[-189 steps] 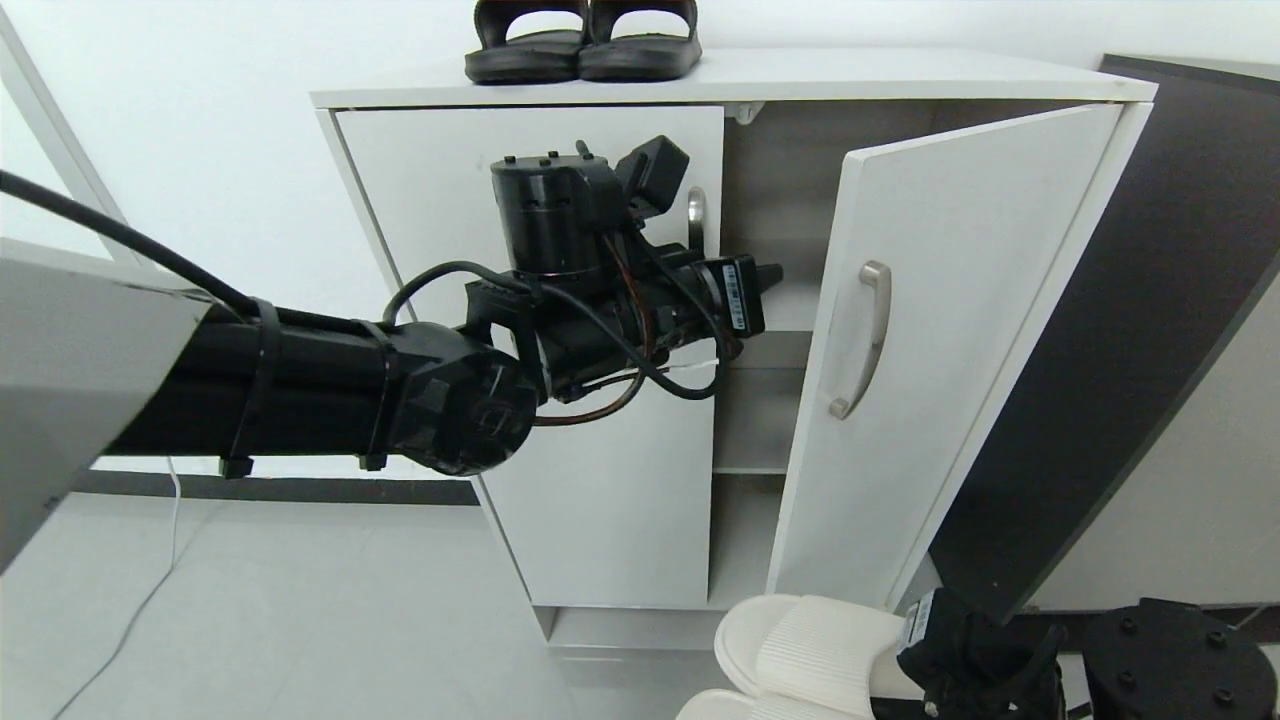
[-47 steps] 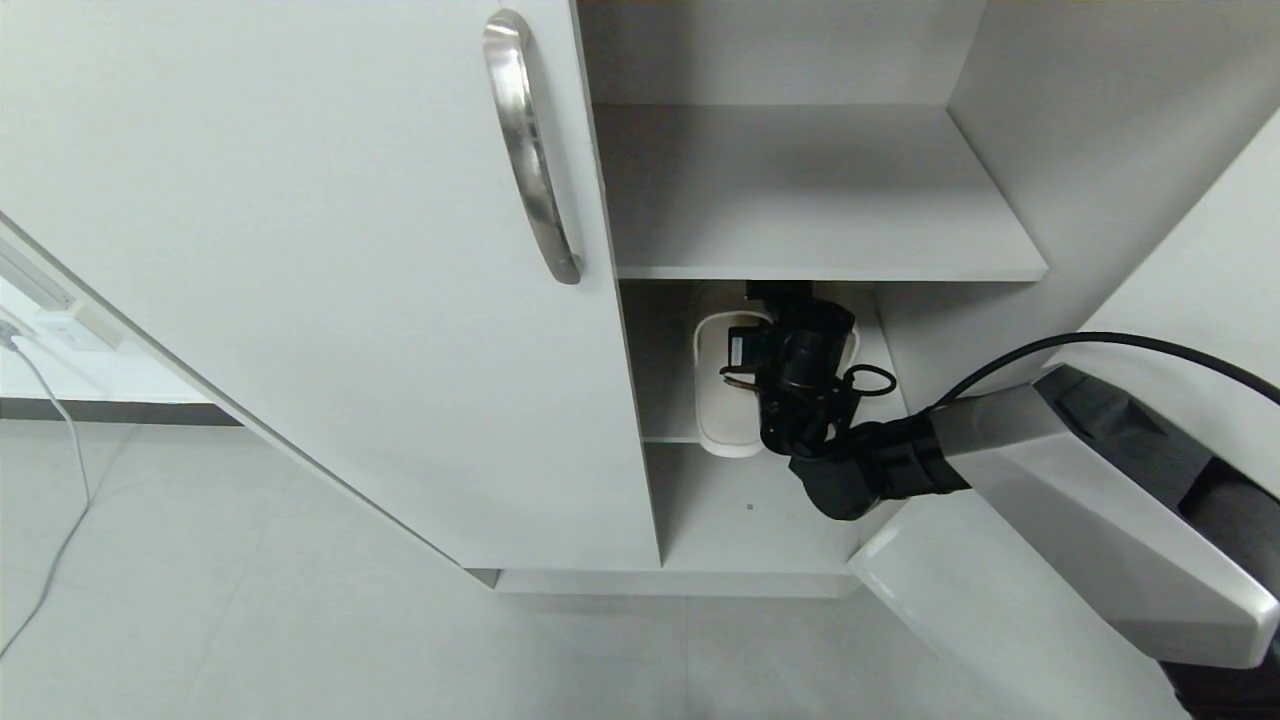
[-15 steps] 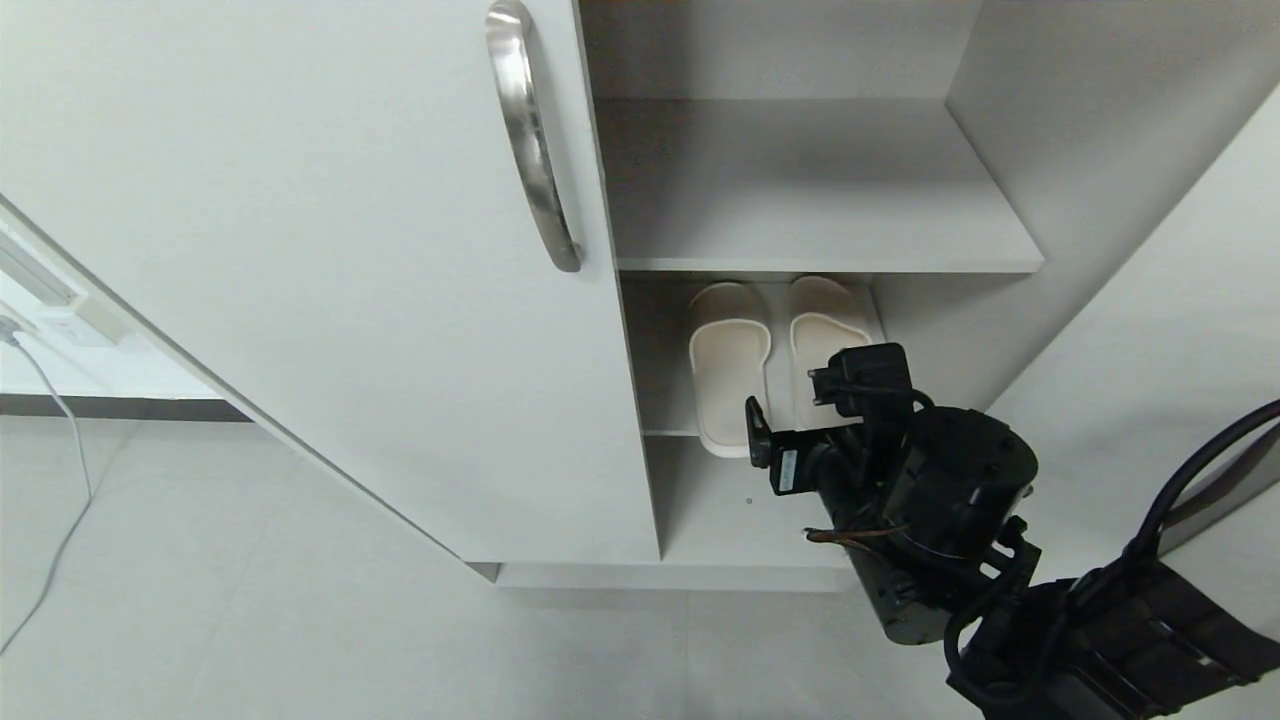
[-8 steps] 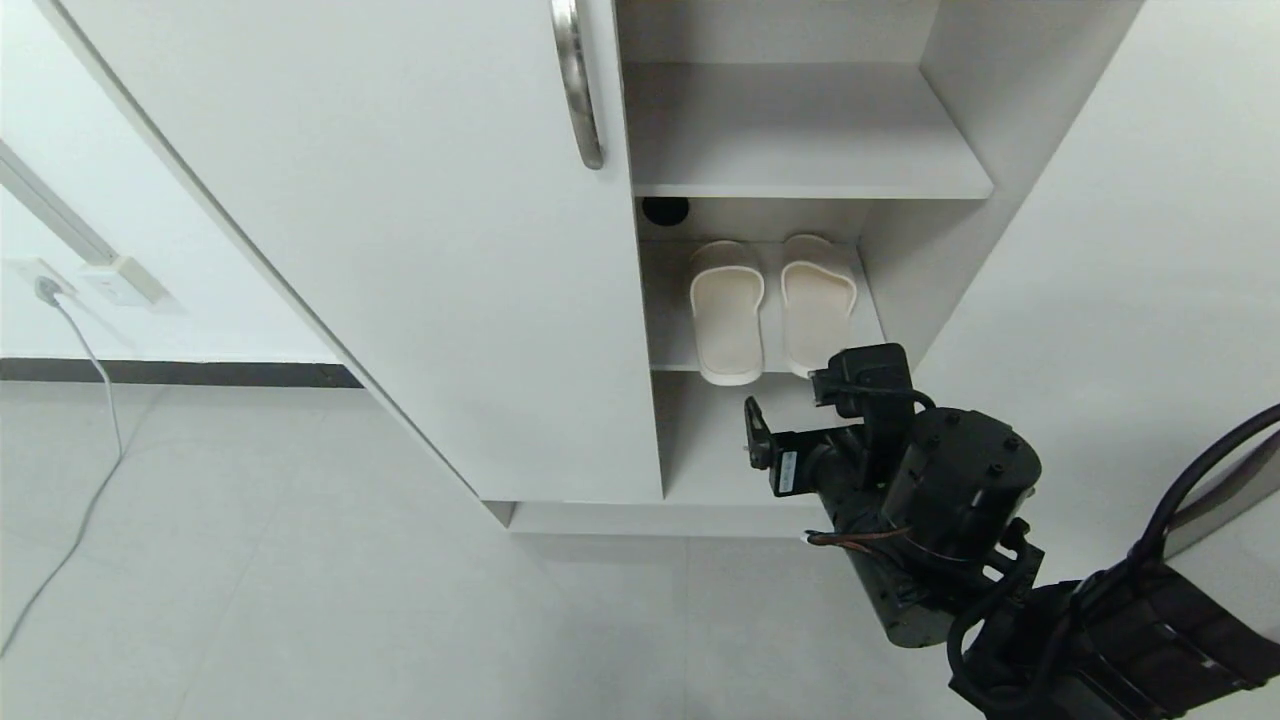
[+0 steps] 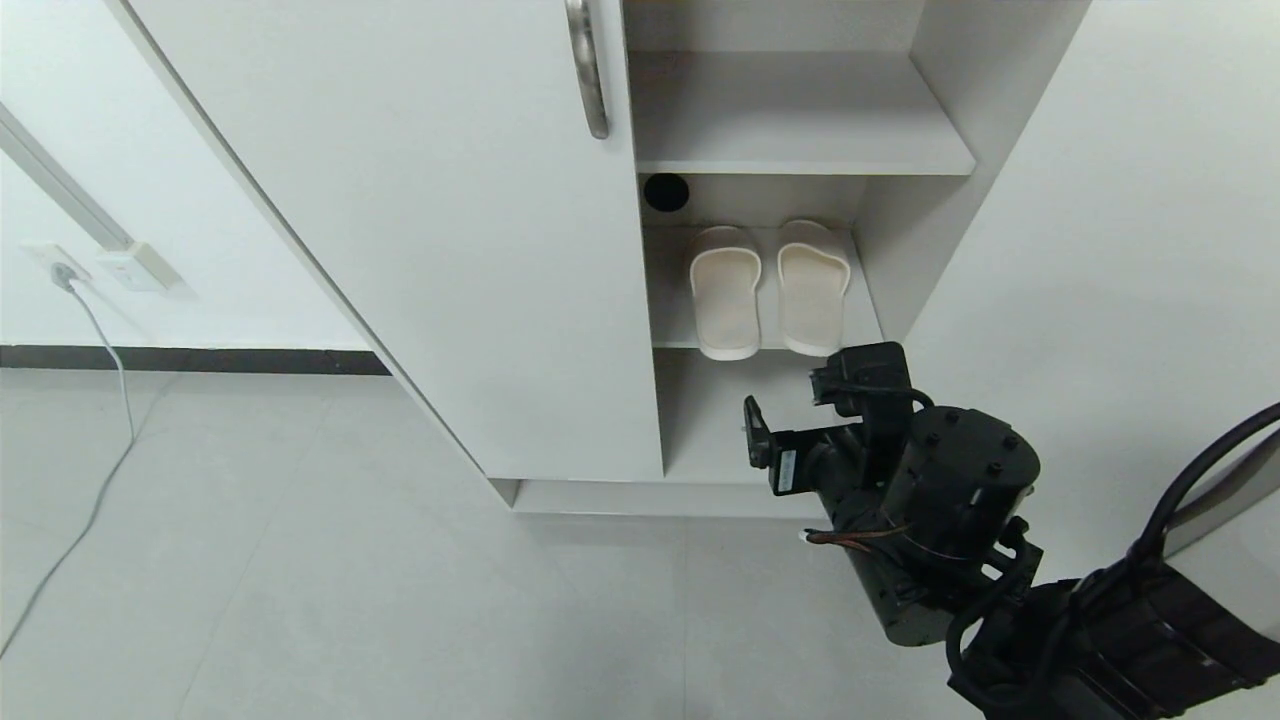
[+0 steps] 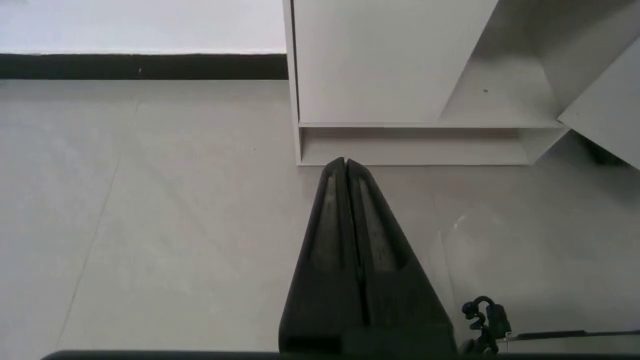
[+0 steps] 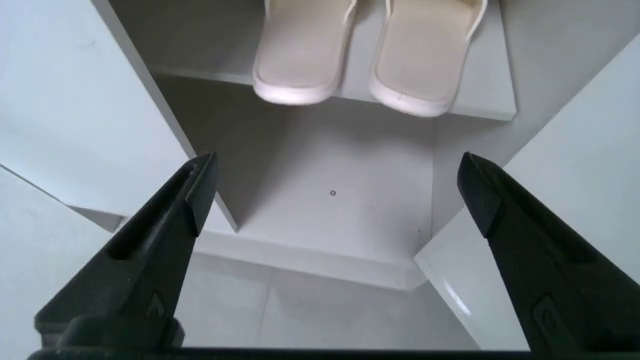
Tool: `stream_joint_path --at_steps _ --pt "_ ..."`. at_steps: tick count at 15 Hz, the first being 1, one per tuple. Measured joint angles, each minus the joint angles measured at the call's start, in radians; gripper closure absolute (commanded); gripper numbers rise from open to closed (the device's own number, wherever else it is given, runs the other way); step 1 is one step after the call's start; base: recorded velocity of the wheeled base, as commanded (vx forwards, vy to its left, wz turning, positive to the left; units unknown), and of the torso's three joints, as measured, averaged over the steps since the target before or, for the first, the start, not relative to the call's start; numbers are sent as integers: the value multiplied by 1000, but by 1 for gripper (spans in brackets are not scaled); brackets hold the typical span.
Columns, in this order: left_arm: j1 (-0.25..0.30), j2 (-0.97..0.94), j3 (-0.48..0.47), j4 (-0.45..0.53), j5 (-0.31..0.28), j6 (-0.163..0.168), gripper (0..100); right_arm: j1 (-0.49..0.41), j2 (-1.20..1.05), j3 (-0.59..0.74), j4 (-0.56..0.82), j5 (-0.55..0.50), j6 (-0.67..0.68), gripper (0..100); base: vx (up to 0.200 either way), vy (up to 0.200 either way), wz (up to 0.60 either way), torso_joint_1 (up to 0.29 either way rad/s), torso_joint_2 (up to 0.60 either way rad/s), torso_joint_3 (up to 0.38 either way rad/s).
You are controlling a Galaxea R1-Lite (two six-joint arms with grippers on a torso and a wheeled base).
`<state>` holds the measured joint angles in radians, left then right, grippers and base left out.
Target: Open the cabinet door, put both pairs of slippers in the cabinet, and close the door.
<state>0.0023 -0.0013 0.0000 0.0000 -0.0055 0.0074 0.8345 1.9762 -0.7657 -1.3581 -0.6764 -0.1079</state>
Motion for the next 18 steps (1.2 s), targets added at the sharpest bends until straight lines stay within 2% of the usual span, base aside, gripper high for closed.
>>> stream_joint_path --at_steps 7,18 --pt "0 0 0 0 -1 0 100 0 0 1 5 0 -1 0 0 0 0 0 0 16" --pt "0 0 0 0 -1 3 100 -6 2 7 36 -2 -2 0 0 0 0 1 3 193"
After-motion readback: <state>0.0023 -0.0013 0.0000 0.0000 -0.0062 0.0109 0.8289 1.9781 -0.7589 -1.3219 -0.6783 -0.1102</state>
